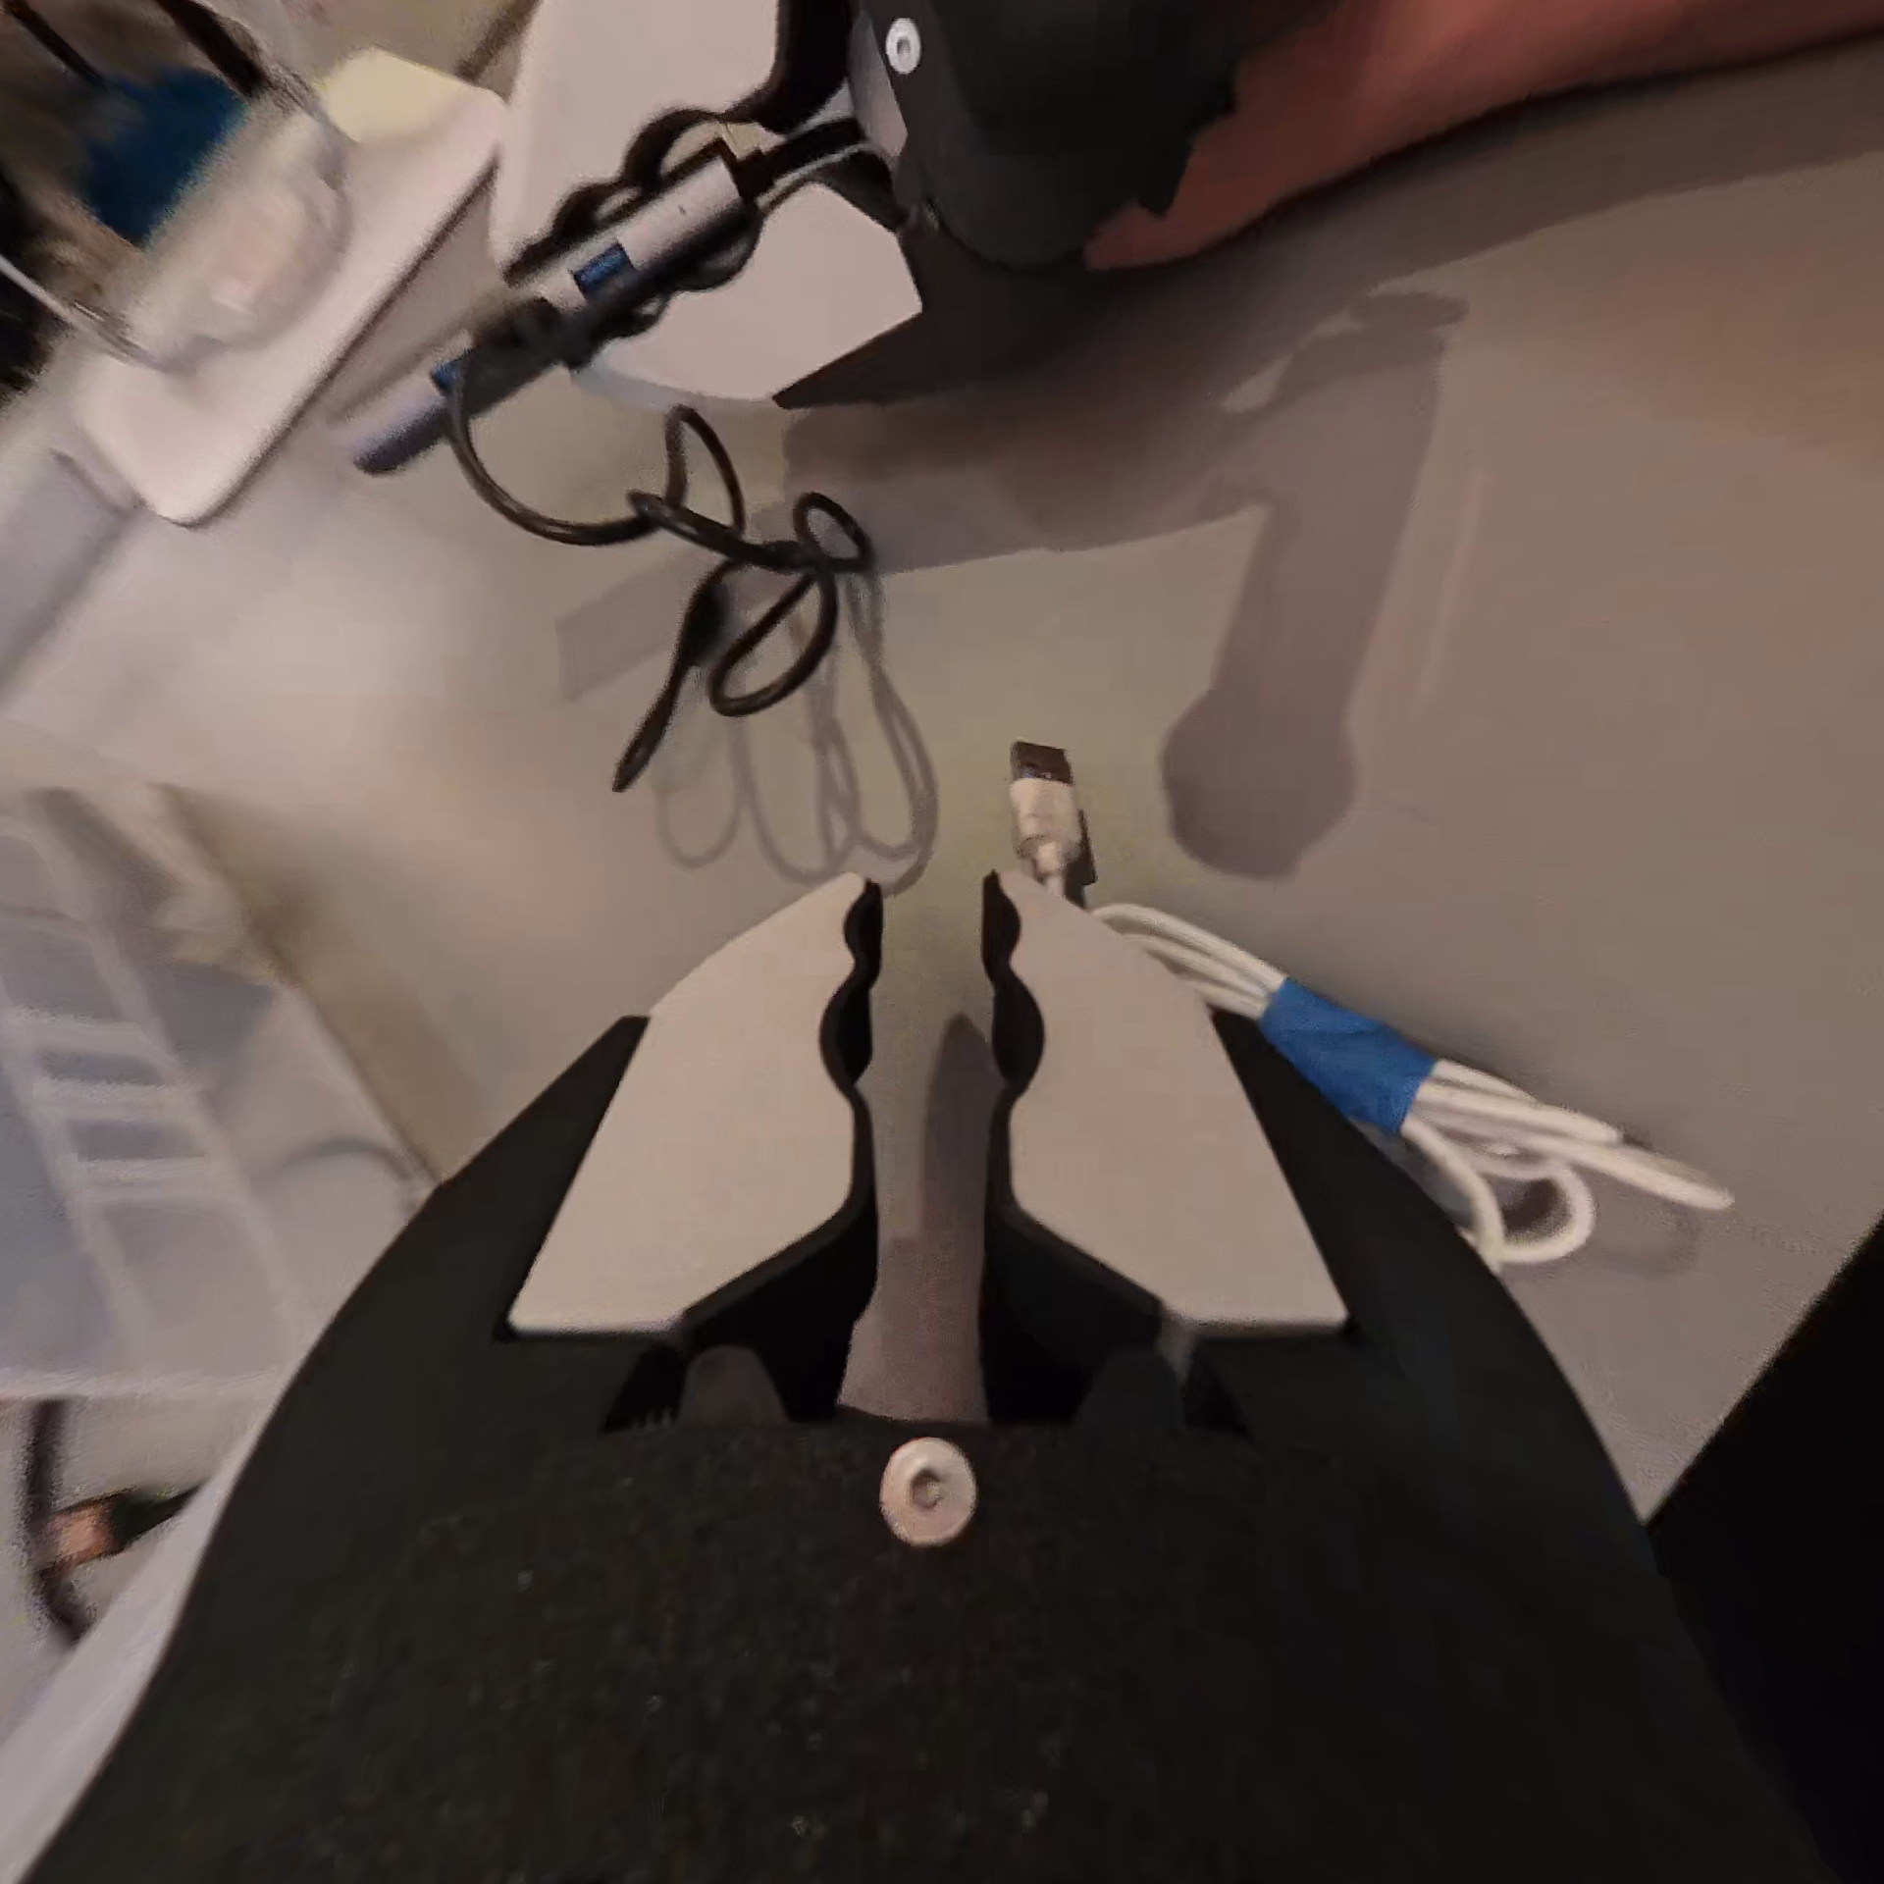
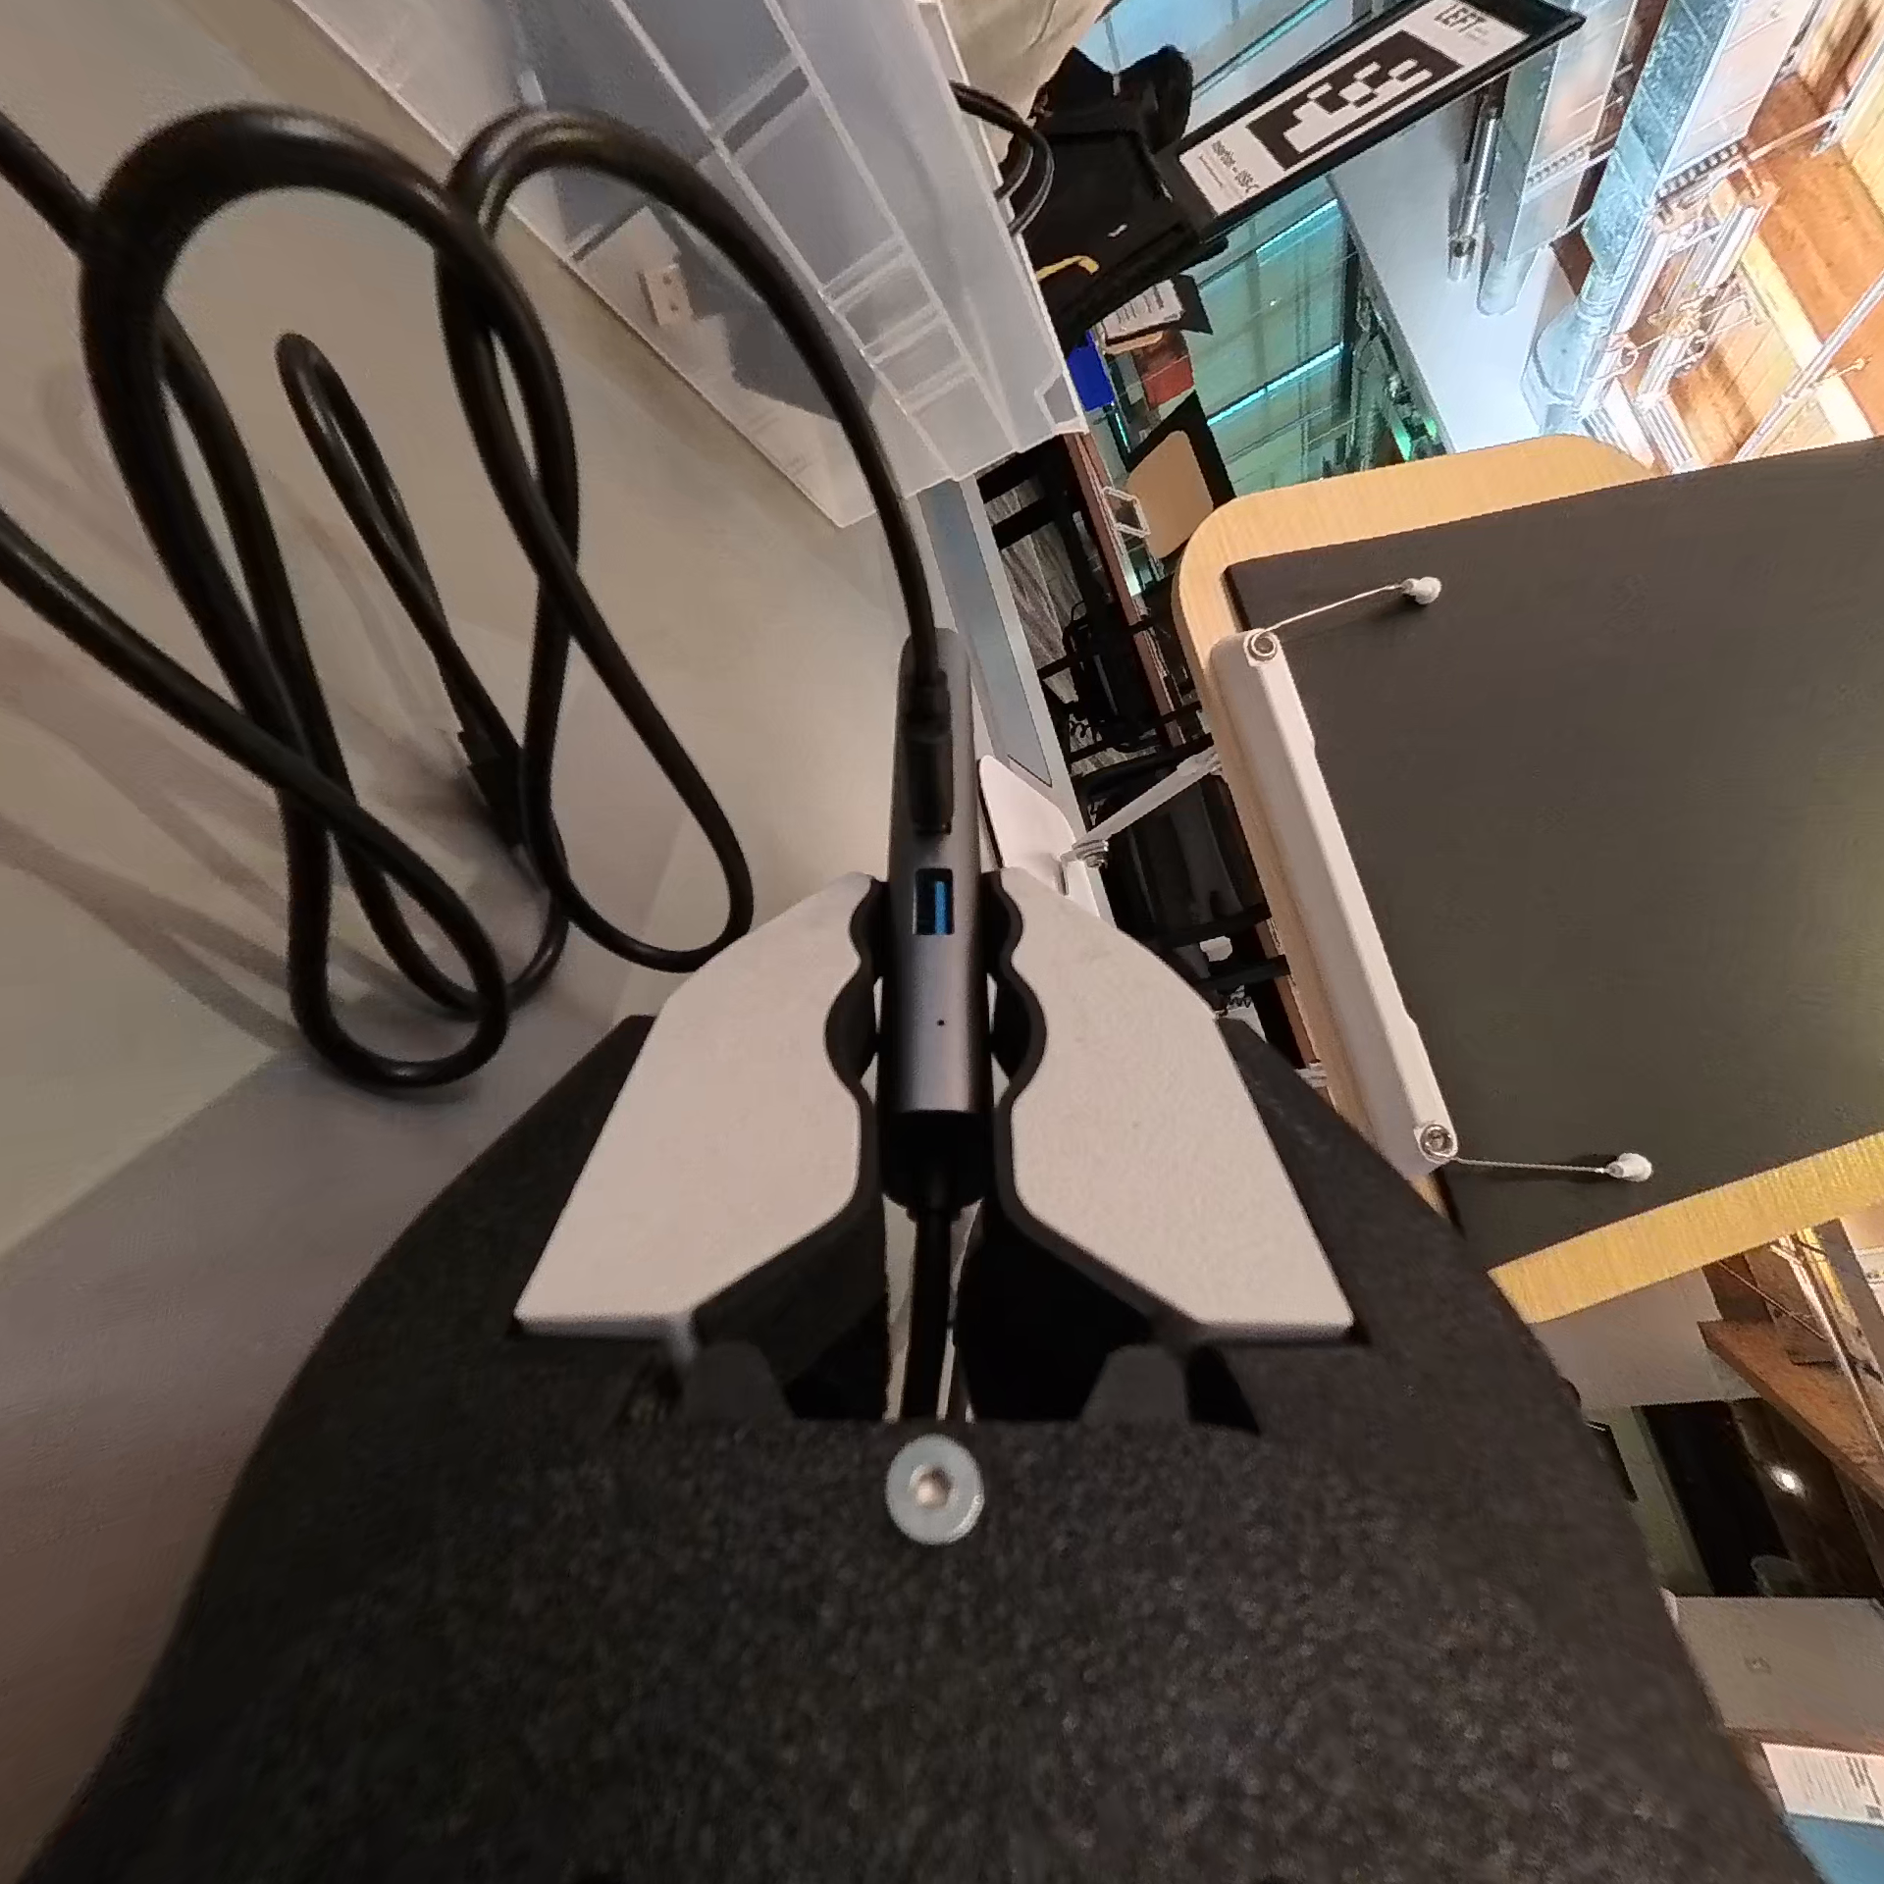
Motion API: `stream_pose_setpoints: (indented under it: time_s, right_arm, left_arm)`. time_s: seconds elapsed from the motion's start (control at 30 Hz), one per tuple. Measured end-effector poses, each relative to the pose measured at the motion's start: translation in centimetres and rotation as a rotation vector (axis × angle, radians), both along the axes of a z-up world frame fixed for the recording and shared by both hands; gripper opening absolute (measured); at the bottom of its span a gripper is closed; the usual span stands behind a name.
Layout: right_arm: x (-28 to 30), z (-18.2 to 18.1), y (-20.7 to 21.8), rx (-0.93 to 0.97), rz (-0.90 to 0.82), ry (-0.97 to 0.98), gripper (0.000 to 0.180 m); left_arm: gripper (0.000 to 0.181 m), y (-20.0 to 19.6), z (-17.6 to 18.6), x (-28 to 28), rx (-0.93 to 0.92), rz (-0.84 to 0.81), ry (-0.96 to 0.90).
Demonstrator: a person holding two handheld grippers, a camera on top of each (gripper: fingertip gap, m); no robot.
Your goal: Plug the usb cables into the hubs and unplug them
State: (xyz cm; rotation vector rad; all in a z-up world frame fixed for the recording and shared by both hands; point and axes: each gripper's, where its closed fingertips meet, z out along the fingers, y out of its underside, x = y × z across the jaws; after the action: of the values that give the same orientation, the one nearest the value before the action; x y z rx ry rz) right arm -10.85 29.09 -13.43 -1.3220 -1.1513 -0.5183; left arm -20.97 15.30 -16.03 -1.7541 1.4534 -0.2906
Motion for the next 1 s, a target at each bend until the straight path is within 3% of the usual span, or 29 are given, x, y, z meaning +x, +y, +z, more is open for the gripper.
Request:
stream_pose_setpoints:
  time_s: [0.1, 0.27, 0.37, 0.63, 1.0]
  right_arm:
    - [-0.1, -0.1, 0.0, 0.0, 0.002, -0.006, 0.017]
    - [-0.1, -0.1, 0.0, 0.0, 0.001, -0.008, 0.017]
    - [0.0, -0.1, 0.0, -0.002, -0.001, -0.007, 0.017]
    - [-0.1, -0.2, 0.0, -0.004, 0.001, -0.01, 0.017]
    - [-0.1, -0.1, 0.0, -0.002, 0.004, -0.012, 0.017]
  left_arm:
    - [0.018, -0.1, 0.6, -0.4, 0.04, 0.0, 0.029]
    - [0.019, -2.3, -1.0, 0.2, -0.22, -0.05, 0.027]
    - [0.016, -2.1, -2.7, -0.4, -0.212, -0.029, 0.087]
    - [0.005, -2.5, -3.1, 0.1, -0.193, -0.053, 0.093]
    - [0.002, -0.7, -0.6, -1.0, -0.383, 0.0, -0.113]
